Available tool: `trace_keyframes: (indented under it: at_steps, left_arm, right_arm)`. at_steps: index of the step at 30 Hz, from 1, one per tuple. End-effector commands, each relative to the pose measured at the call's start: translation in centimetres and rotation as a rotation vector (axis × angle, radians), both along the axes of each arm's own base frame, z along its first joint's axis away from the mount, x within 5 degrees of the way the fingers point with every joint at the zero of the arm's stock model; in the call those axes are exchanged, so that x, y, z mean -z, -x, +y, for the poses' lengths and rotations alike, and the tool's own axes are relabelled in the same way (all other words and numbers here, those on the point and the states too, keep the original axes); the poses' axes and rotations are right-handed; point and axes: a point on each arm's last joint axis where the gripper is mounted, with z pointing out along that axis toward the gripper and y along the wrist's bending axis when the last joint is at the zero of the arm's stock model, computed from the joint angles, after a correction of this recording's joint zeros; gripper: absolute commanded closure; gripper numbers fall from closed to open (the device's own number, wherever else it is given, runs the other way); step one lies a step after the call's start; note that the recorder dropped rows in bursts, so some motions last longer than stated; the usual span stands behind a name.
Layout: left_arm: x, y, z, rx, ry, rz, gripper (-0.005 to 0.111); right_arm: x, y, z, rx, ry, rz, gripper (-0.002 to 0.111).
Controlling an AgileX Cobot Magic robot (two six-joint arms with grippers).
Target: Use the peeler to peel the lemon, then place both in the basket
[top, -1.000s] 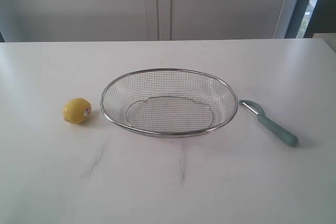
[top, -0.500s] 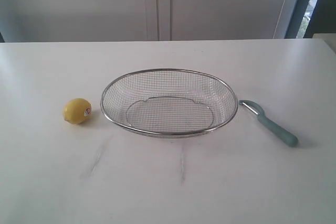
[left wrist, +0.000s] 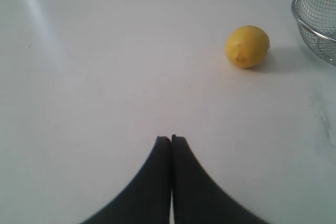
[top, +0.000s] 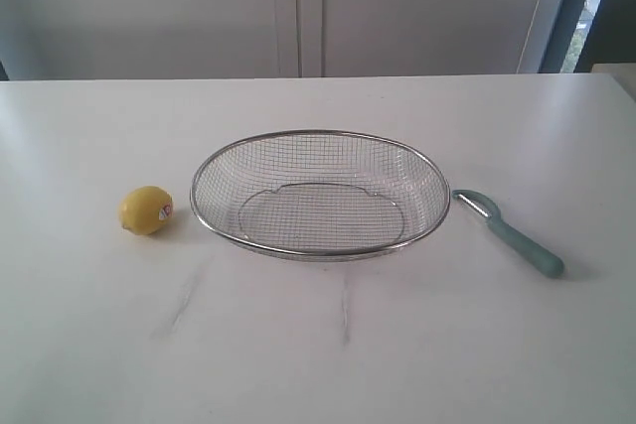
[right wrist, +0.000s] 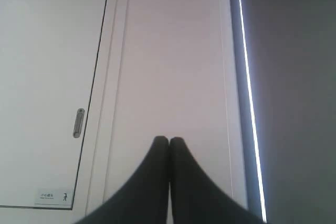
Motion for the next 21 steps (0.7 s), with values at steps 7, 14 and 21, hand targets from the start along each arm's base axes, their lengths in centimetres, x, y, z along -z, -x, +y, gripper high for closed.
trace_keyframes:
  at_steps: [7,14,21]
  left_arm:
    - [0.1,0.0,0.0,-0.002,0.012,0.003,0.107]
    - [0.1,0.0,0.0,-0.002,0.012,0.003,0.107]
    - [0.1,0.0,0.0,-0.002,0.012,0.003,0.107]
  right_arm:
    - [-2.1,-1.5,0.1,-0.007,0.002,0.109,0.108]
    - [-2.9,-2.9,0.1,-0.008,0.006,0.223,0.108]
    - [-4.0,-4.2,0.2,-0.009,0.008,0.318,0.108]
